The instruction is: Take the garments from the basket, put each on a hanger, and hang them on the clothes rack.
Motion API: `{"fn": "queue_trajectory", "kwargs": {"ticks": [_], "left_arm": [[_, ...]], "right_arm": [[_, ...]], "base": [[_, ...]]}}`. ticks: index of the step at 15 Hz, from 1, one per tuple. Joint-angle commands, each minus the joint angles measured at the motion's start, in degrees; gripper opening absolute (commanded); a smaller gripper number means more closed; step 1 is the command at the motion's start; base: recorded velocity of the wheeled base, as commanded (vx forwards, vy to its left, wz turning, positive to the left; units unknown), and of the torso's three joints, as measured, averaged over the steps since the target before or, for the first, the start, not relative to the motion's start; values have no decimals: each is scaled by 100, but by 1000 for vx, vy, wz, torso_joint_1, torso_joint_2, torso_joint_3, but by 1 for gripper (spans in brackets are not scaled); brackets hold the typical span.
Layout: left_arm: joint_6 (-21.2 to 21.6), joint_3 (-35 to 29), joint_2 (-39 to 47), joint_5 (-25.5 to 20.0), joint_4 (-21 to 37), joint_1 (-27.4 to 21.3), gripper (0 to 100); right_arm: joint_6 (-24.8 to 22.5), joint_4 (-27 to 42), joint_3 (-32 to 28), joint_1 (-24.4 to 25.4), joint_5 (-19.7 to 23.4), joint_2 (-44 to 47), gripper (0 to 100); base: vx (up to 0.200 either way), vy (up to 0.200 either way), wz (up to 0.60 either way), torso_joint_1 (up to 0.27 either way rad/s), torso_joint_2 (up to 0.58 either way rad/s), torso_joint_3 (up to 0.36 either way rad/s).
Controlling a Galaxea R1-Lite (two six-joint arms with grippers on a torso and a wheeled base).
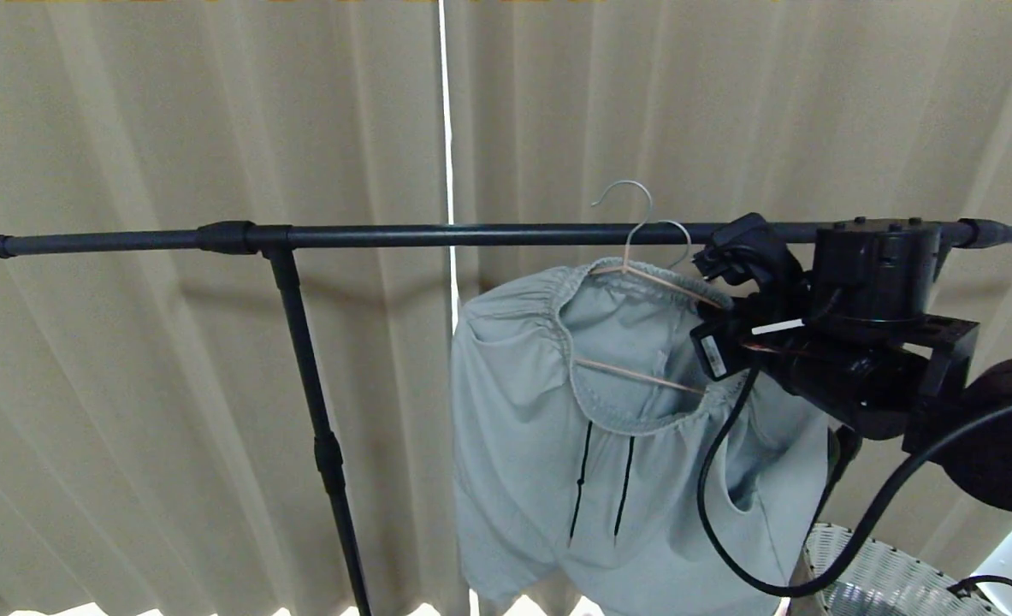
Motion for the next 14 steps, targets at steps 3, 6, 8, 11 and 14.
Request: {"fn": "queue_trajectory", "kwargs": {"ticks": [3,6,8,11,14], "left_arm": [[-3,0,9,1,-1,1,100],[-47,0,9,-8,-1,1,100],[-73,0,9,-8,-1,1,100],[-73,0,9,-8,-1,1,100],[-82,0,9,1,-1,1,100]], "right_arm": [[-23,276,-224,157,-144,448,0],[-23,434,-356,254,-232,519,0],[-23,443,-391,333,-240,554,0],[-23,443,-646,553,-240,765,0],[-23,478,-699,641,-276,817,0]], "base": [[0,0,0,0,0,0],[0,0,0,0,0,0],[0,0,0,0,0,0],[0,0,0,0,0,0],[0,0,0,0,0,0]]}}
